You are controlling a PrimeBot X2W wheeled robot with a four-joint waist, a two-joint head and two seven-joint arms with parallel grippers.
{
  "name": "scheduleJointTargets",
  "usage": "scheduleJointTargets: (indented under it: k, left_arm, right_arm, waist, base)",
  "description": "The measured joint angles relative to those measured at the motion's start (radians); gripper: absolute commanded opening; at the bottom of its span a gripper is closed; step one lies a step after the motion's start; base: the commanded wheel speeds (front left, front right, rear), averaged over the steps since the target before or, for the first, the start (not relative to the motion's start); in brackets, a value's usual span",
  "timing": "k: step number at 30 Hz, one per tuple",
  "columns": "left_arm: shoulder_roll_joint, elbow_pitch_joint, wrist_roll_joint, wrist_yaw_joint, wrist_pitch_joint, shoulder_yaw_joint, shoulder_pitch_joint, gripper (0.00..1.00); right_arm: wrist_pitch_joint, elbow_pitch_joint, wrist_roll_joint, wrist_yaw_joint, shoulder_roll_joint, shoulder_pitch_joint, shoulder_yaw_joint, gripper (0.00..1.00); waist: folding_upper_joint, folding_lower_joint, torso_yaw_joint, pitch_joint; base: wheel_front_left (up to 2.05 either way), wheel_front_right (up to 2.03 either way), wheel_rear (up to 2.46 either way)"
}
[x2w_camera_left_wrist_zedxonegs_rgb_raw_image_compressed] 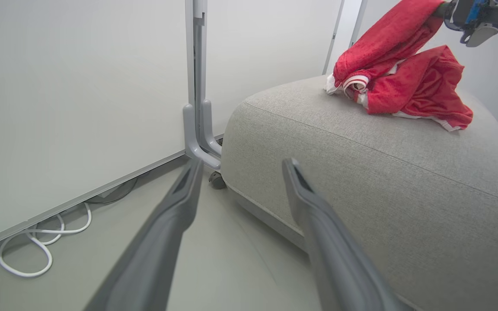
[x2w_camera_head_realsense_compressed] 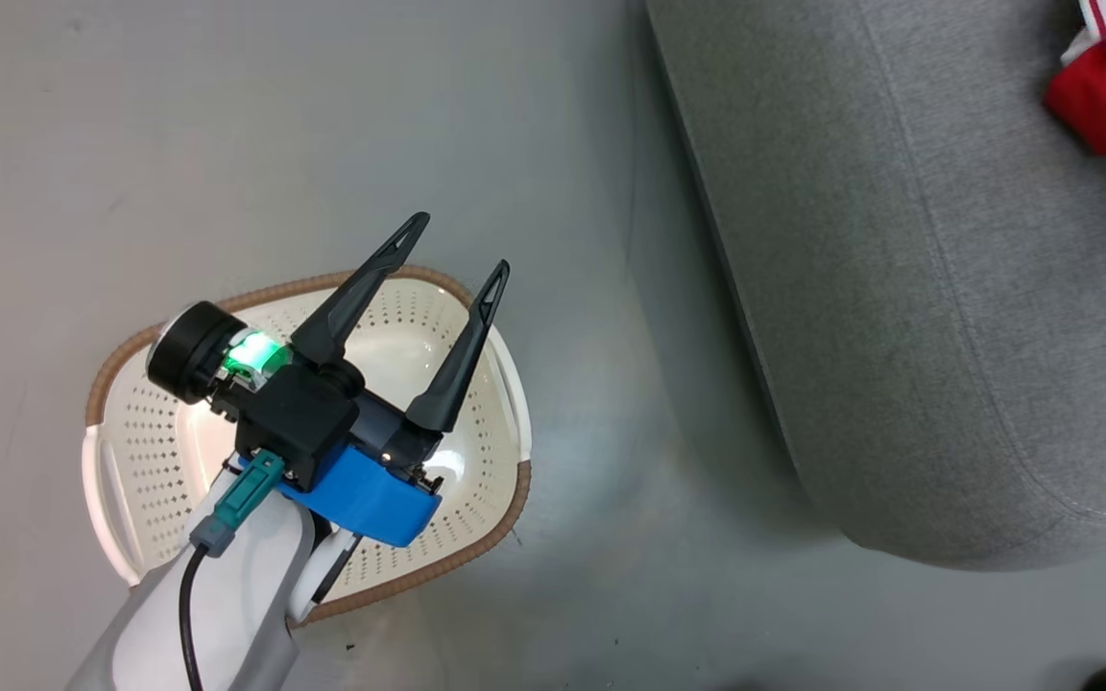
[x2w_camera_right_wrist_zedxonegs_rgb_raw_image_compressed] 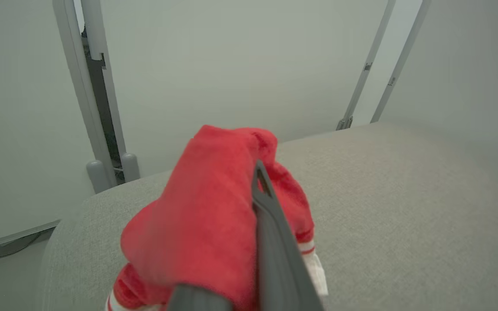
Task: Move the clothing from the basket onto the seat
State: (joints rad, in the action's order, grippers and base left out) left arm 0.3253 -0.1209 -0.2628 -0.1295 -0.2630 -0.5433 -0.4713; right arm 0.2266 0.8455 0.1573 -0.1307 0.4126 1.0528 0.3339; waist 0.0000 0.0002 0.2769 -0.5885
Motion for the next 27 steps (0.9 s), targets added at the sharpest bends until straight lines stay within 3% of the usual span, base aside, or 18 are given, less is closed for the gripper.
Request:
scheduleJointTargets:
  k: [12, 14, 15, 16, 27]
  left_arm:
    - [0.021, 0.009, 0.007, 0.0, 0.0, -0.012, -0.018, 1.0]
    - [0.02, 0.006, 0.006, 0.0, 0.0, -0.012, -0.019, 1.0]
    - [0.019, 0.004, 0.006, 0.0, 0.0, -0.012, -0.019, 1.0]
    - [0.018, 0.002, 0.006, 0.0, 0.0, -0.011, -0.019, 1.0]
    - [0.005, -0.011, 0.006, 0.0, 0.0, -0.005, -0.019, 1.0]
  right_arm:
    - [0.031, 0.143, -0.053, 0.0, -0.043, -0.041, 0.103, 0.0]
    - [0.032, 0.147, -0.067, 0.0, -0.043, -0.041, 0.105, 0.48]
    - [0.034, 0.147, -0.071, 0.0, -0.044, -0.041, 0.105, 0.95]
    - [0.034, 0.148, -0.074, 0.0, -0.044, -0.041, 0.105, 1.0]
    - [0.035, 0.123, -0.09, 0.0, -0.057, -0.052, 0.105, 1.0]
  waist:
    - [0.0, 0.0, -0.021, -0.046]
    - [0.0, -0.0001, -0.021, -0.043]
    - [0.0, -0.0001, -0.021, -0.042]
    - [0.0, -0.0001, -0.021, -0.04]
    - [0.0, -0.0002, -0.023, -0.025]
  base:
    - [0.0, 0.0, 0.0]
    - [0.0, 0.0, 0.0]
    - [0.0, 0.0, 0.0]
    - [0.0, 0.0, 0.0]
    - [0.0, 0.0, 0.0]
